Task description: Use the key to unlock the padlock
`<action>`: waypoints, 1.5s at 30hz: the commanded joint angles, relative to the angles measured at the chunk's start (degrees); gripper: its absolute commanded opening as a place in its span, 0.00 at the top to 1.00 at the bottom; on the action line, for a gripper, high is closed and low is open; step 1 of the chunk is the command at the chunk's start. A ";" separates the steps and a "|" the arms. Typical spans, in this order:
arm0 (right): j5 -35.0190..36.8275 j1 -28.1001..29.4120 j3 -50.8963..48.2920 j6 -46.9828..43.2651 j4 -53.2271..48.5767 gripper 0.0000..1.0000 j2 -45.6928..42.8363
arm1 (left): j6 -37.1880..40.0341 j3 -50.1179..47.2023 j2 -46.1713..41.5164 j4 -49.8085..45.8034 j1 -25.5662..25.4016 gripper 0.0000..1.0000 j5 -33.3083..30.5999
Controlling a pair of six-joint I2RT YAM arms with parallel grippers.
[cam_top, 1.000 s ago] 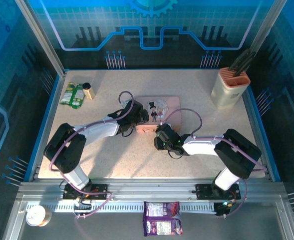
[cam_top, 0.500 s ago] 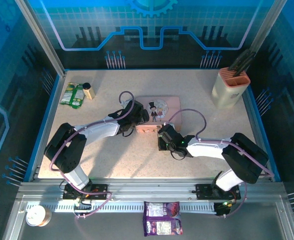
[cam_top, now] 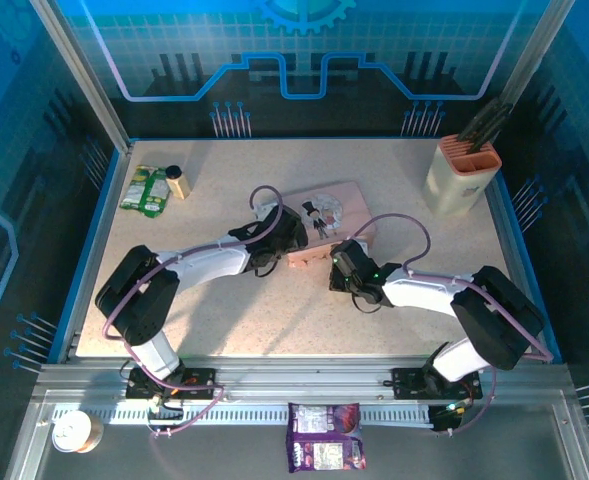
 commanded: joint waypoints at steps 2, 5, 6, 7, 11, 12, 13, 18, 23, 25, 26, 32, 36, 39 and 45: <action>3.38 -1.68 0.26 0.48 3.95 0.96 -1.60 | -0.59 0.24 3.39 -8.18 -1.31 0.18 -1.60; 1.78 -3.19 -0.41 -0.56 5.50 0.95 -2.18 | -0.75 0.43 3.78 -7.89 -1.78 0.18 -1.73; 0.71 -3.93 -0.81 -0.82 6.73 0.96 -2.36 | -0.80 0.44 3.94 -7.75 -2.08 0.18 -1.80; -0.43 -4.63 -0.98 -0.84 7.61 0.96 -2.45 | -0.89 0.54 4.16 -7.58 -2.34 0.18 -1.70; -2.53 -5.62 -0.03 1.10 9.05 0.96 -2.72 | -1.39 1.74 5.91 -6.81 -3.48 0.18 -0.91; -2.63 -5.62 0.43 1.71 9.24 0.96 -2.80 | -1.47 2.19 6.49 -6.95 -3.96 0.19 -0.70; -2.33 -5.69 0.73 2.55 9.40 0.96 -2.89 | -1.50 2.62 6.91 -6.91 -4.28 0.19 -0.66; -1.66 -7.99 0.54 7.16 10.49 0.97 -2.06 | -1.44 3.19 7.60 -6.70 -5.36 0.18 -0.25; -5.86 -12.48 1.60 10.01 11.51 0.97 0.26 | -1.60 3.34 8.29 -6.65 -5.68 0.18 0.08; -8.12 -13.26 2.14 10.49 13.03 0.97 0.78 | -1.62 3.32 8.59 -6.26 -5.84 0.18 0.29; -8.55 -13.31 2.63 10.45 13.03 0.97 0.99 | -1.60 3.38 8.76 -6.09 -5.91 0.18 0.54; -9.06 -14.50 5.31 10.54 9.31 0.96 1.00 | -1.69 4.67 10.21 -6.42 -6.33 0.18 0.65; -9.12 -16.18 7.77 8.20 4.06 0.94 1.42 | -1.83 4.75 10.23 -7.02 -6.30 0.19 -0.14; -10.09 -17.55 9.38 5.86 1.33 0.94 2.74 | -1.81 4.92 10.39 -7.20 -6.31 0.18 -0.41; -8.88 -18.40 12.55 -1.96 -5.12 0.93 4.60 | -2.00 5.36 10.46 -7.66 -6.31 0.18 -0.82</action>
